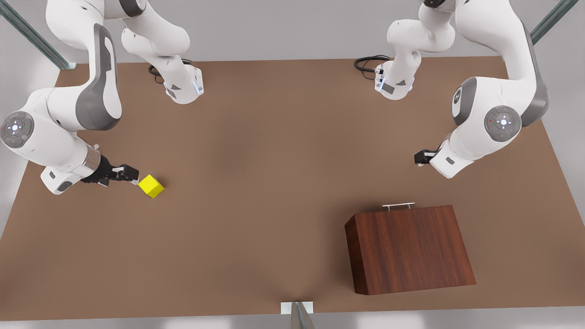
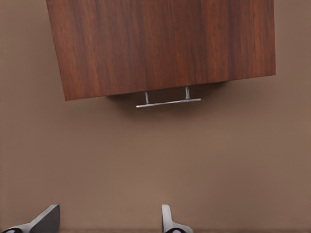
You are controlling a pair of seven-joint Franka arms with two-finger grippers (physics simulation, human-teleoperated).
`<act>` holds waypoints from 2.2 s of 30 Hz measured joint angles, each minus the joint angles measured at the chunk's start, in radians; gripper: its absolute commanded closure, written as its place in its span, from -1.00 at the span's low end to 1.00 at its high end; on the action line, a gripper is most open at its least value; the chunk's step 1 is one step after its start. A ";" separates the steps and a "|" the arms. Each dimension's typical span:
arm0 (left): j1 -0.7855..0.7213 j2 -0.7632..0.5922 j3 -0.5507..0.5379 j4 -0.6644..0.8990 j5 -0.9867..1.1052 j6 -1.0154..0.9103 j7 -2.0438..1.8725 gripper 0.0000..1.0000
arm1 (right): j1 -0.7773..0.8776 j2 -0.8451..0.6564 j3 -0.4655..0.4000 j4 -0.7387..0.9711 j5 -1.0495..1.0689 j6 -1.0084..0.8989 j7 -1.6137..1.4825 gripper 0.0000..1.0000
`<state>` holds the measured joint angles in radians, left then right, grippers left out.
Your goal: Open the drawer with left arm, place the square in the middle with right arm, and place the square in the drawer with left arm
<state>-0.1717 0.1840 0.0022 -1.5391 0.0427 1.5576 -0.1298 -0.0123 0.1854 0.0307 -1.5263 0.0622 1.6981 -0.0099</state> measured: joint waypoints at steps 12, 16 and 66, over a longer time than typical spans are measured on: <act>-0.015 -0.153 -0.008 -0.728 -0.116 0.821 -1.262 -1.00 | -0.010 0.094 -0.011 -0.164 -0.037 0.206 0.225 -1.00; -0.027 -0.141 -0.008 -0.799 -0.115 1.012 -1.370 -1.00 | -0.001 0.094 -0.009 -0.299 0.034 0.261 0.381 -1.00; 0.001 0.020 -0.005 -0.739 0.012 1.274 -1.481 -1.00 | -0.160 0.237 -0.019 -0.634 0.061 0.652 0.593 -0.61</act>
<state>-0.1702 0.2039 -0.0031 -2.2780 0.0547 2.8318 -1.6107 -0.1720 0.4227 0.0117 -2.1605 0.1227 2.3498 0.5830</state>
